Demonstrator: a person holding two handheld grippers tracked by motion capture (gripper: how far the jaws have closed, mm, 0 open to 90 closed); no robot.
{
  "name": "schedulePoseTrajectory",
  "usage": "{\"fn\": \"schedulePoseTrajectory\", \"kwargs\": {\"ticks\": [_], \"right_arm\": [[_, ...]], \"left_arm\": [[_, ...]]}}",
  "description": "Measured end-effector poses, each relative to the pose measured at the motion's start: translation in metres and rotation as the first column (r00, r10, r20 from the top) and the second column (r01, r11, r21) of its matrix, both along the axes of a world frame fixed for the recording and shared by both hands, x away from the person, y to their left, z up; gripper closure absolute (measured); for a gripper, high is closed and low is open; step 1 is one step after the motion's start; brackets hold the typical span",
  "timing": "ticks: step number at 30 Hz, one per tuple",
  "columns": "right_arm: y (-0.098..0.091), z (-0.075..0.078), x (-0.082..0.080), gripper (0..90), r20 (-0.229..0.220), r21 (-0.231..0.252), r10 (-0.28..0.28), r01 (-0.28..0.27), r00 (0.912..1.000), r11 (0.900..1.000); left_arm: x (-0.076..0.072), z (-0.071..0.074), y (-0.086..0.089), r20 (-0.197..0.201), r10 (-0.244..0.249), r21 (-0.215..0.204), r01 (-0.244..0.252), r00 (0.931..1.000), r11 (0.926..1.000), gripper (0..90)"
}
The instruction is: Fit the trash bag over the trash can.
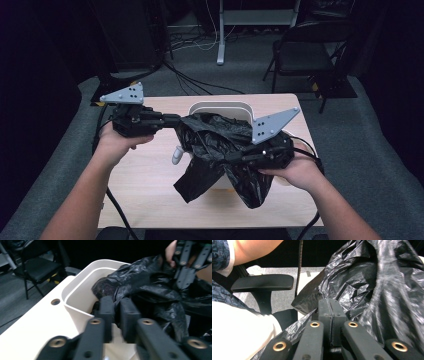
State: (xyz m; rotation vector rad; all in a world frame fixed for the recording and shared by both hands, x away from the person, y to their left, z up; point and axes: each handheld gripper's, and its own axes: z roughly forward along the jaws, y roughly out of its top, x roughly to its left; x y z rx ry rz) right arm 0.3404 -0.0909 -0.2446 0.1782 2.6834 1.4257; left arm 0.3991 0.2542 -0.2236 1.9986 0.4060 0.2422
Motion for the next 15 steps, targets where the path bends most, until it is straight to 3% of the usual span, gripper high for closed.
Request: {"fn": "schedulePoseTrajectory", "kwargs": {"ticks": [9, 15], "right_arm": [[-0.033, 0.0, -0.01, 89.8, 0.026, -0.015, -0.056, 0.057, 0.9981, 0.9983], [-0.057, 0.0, -0.014, 89.9, 0.045, -0.035, -0.111, 0.112, 0.9928, 0.993]], "left_arm": [[0.023, 0.005, -0.004, 0.026, 0.081, 0.015, -0.082, 0.9963, 0.9965, 89.3], [0.04, 0.004, -0.007, 0.016, 0.122, 0.031, -0.123, 0.9924, 0.992, 89.3]]}}
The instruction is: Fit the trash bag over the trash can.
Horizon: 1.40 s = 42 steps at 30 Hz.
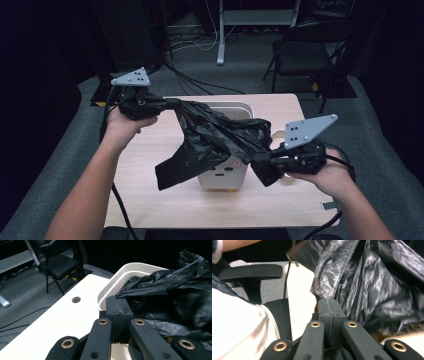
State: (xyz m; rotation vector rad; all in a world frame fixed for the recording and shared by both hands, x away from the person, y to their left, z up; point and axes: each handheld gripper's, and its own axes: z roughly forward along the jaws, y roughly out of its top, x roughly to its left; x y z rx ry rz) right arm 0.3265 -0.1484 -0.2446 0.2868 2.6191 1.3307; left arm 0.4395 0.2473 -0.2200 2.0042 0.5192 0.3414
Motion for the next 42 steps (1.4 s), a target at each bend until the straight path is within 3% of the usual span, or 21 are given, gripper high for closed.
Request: {"fn": "schedulePoseTrajectory", "kwargs": {"ticks": [6, 12, 18, 20, 24, 26, 31, 33, 42], "right_arm": [[-0.02, -0.011, 0.002, 90.0, -0.016, -0.021, -0.049, 0.049, 0.9987, 0.9986], [-0.027, -0.026, 0.005, 90.0, -0.051, -0.039, -0.071, 0.069, 0.9962, 0.9969], [-0.024, -0.033, 0.009, 89.9, -0.061, -0.027, -0.065, 0.063, 0.996, 0.9976], [-0.022, -0.033, 0.008, 89.8, -0.056, -0.026, -0.059, 0.058, 0.9967, 0.998], [-0.02, -0.035, 0.007, 89.7, -0.053, -0.026, -0.053, 0.052, 0.9972, 0.9983], [-0.021, -0.035, 0.008, 89.6, -0.056, -0.019, -0.053, 0.052, 0.997, 0.9985], [-0.022, -0.036, 0.008, 85.2, -0.067, -0.002, -0.057, 0.057, 0.9961, 0.9983], [-0.023, -0.035, 0.008, 81.7, -0.067, 0.01, -0.058, 0.058, 0.9961, 0.9982], [-0.023, -0.013, -0.001, 59.3, -0.048, 0.117, -0.064, 0.069, 0.9968, 0.9908]], "left_arm": [[0.015, -0.013, 0.0, -0.012, 0.062, 0.042, -0.062, 0.998, 0.9972, 89.4], [0.033, -0.03, 0.008, -0.056, 0.116, 0.055, -0.113, 0.9917, 0.9921, 89.3], [0.038, -0.039, 0.006, -0.096, 0.122, 0.085, -0.114, 0.9878, 0.9899, 88.8], [0.033, -0.035, 0.007, -0.08, 0.123, 0.073, -0.117, 0.9892, 0.9904, 81.1], [0.016, -0.022, 0.015, -0.058, 0.117, -0.003, -0.117, 0.9914, 0.9931, 58.6], [0.006, -0.016, 0.018, -0.053, 0.097, -0.018, -0.098, 0.9939, 0.995, 53.9], [-0.022, -0.009, 0.022, -0.037, 0.031, -0.016, -0.032, 0.9988, 0.9994, 50.3], [-0.031, -0.01, 0.023, -0.042, 0.0, -0.036, -0.001, 0.9991, 0.9994, 49.0], [-0.063, -0.015, 0.014, -0.046, -0.115, -0.053, 0.112, 0.9923, 0.9923, 46.0]]}}
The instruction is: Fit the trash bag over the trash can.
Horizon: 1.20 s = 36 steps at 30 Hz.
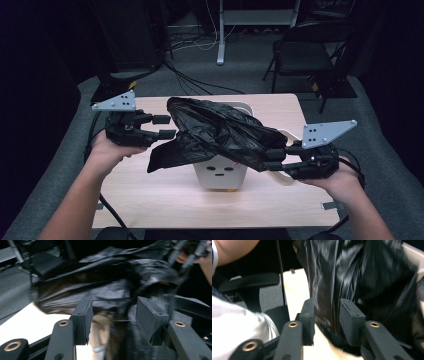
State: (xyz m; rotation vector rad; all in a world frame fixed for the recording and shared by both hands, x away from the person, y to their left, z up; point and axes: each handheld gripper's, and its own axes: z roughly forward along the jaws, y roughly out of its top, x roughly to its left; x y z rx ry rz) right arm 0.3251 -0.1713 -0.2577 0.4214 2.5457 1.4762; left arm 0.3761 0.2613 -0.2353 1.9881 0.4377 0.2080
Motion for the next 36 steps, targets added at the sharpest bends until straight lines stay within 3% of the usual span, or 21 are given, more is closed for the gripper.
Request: {"fn": "schedulePoseTrajectory", "kwargs": {"ticks": [5, 10, 12, 18, 23, 25, 31, 36], "right_arm": [[0.017, 0.007, 0.001, 47.8, 0.034, 0.025, -0.002, 0.001, 0.9994, 0.9997], [0.034, 0.007, 0.006, 43.8, 0.065, 0.017, 0.002, -0.003, 0.9979, 0.9998], [0.039, 0.006, 0.007, 44.2, 0.077, 0.003, 0.0, -0.001, 0.997, 1.0], [0.046, 0.001, 0.011, 58.0, 0.117, -0.033, -0.001, 0.005, 0.9931, 0.9994], [0.042, 0.002, 0.017, 72.3, 0.105, -0.014, 0.003, -0.002, 0.9944, 0.9999], [0.041, 0.002, 0.017, 77.7, 0.093, 0.003, 0.013, -0.014, 0.9955, 0.9999], [0.033, 0.005, 0.012, 88.1, 0.132, 0.03, 0.015, -0.019, 0.9911, 0.9994], [0.023, 0.0, 0.006, 89.2, 0.131, 0.05, 0.085, -0.092, 0.9878, 0.9945]], "left_arm": [[-0.009, -0.01, -0.011, -0.018, -0.043, 0.025, 0.043, 0.9989, 0.9987, 42.2], [-0.011, -0.022, -0.018, -0.033, -0.062, 0.055, 0.064, 0.9975, 0.9964, 40.5], [-0.011, -0.026, -0.018, -0.05, -0.077, 0.067, 0.08, 0.9958, 0.9945, 44.2], [-0.009, -0.033, -0.017, -0.038, -0.075, 0.094, 0.078, 0.9965, 0.9925, 69.2], [-0.011, -0.025, -0.011, 0.011, -0.055, 0.106, 0.054, 0.9984, 0.9929, 84.7], [-0.011, -0.022, -0.007, 0.028, -0.043, 0.111, 0.039, 0.9987, 0.9931, 86.6], [-0.012, -0.013, 0.01, 0.069, 0.003, 0.107, -0.01, 0.9976, 0.9942, 87.1], [-0.018, -0.017, 0.02, 0.071, 0.001, 0.101, -0.008, 0.9974, 0.9948, 87.5]]}}
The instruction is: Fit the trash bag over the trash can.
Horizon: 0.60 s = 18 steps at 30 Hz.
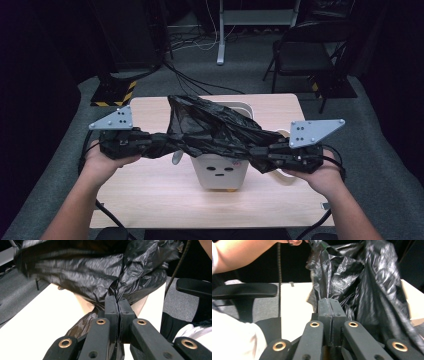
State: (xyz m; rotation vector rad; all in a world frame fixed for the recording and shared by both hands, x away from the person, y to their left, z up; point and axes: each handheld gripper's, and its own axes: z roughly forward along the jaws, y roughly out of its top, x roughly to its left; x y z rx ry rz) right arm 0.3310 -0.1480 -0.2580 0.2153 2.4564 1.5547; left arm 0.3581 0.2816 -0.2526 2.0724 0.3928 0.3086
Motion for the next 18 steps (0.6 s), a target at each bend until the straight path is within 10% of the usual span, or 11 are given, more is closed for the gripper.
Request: {"fn": "schedulePoseTrajectory", "kwargs": {"ticks": [8, 18], "right_arm": [[-0.005, -0.02, -0.005, 89.6, -0.028, -0.054, 0.022, -0.023, 0.9994, 0.9982], [-0.001, -0.032, 0.004, 89.7, -0.062, -0.125, -0.04, 0.032, 0.9973, 0.9917]], "left_arm": [[-0.007, -0.022, 0.002, -0.043, -0.085, 0.013, 0.085, 0.9955, 0.9963, 87.3], [0.005, -0.041, 0.003, -0.139, -0.079, -0.008, 0.078, 0.9871, 0.9969, 79.3]]}}
